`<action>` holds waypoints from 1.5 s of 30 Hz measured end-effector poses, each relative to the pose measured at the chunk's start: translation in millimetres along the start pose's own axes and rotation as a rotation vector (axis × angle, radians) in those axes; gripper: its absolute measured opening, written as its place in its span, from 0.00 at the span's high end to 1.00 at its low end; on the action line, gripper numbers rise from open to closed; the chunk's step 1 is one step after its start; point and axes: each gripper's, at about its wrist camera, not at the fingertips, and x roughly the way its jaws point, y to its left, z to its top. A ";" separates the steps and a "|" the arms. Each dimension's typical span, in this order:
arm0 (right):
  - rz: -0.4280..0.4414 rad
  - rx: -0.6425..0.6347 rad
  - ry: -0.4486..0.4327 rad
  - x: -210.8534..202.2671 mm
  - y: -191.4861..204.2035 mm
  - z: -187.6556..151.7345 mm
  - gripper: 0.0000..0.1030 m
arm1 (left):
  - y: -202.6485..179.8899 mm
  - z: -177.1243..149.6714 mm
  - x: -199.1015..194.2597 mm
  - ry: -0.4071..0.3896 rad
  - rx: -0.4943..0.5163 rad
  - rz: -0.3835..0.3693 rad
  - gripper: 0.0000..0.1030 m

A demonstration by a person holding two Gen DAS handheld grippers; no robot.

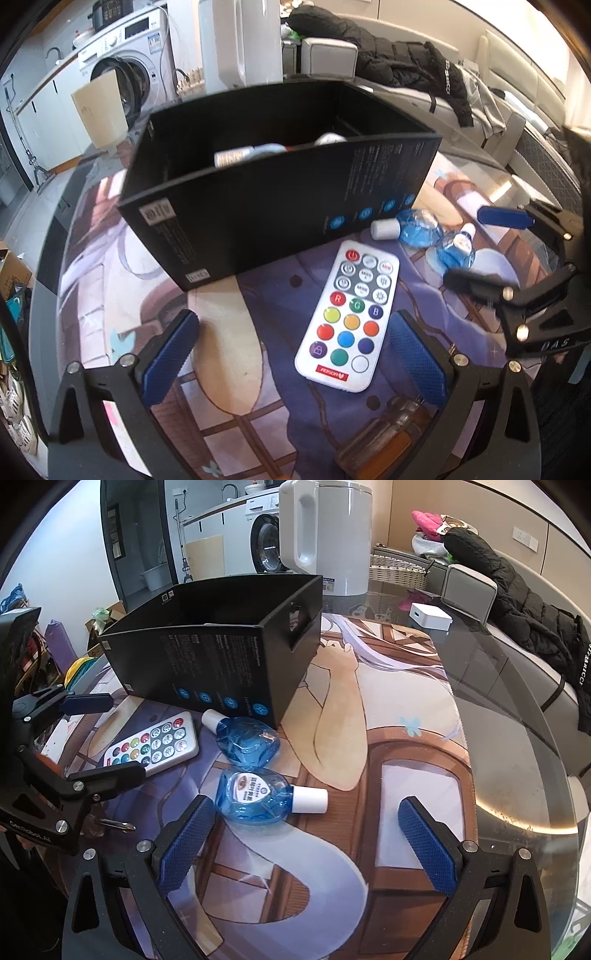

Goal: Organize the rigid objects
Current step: 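Close right tool on the blue bottle while left tool closes on the white remote, then lift the remote with left tool while right tool carries the blue bottle over the box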

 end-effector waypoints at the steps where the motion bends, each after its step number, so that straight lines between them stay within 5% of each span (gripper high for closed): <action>1: 0.002 -0.004 -0.007 -1.5 1.2 0.1 0.16 | -1.0 0.4 -0.4 -0.007 0.008 0.001 0.00; 7: 0.008 -0.007 -0.025 -4.8 -0.1 2.7 0.43 | -6.2 -1.2 -1.9 -0.006 0.038 -0.024 0.00; 21: 0.019 -0.016 -0.022 -7.2 3.7 1.5 0.44 | -5.8 -1.7 -2.9 -0.028 0.056 -0.040 0.01; 23: 0.021 -0.019 -0.022 -7.5 4.3 1.0 0.44 | -7.4 -1.9 -4.1 -0.039 0.070 -0.050 0.09; 26: 0.021 -0.022 -0.021 -7.1 5.1 1.5 0.44 | -13.7 -0.9 -9.1 -0.061 0.106 -0.076 0.35; 28: 0.021 -0.022 -0.020 -6.7 5.4 2.2 0.44 | -15.8 0.2 -11.8 -0.074 0.120 -0.086 0.63; 45: 0.032 -0.046 -0.081 -18.8 16.0 5.2 0.44 | -4.2 -2.9 -33.8 -0.133 0.088 -0.124 0.63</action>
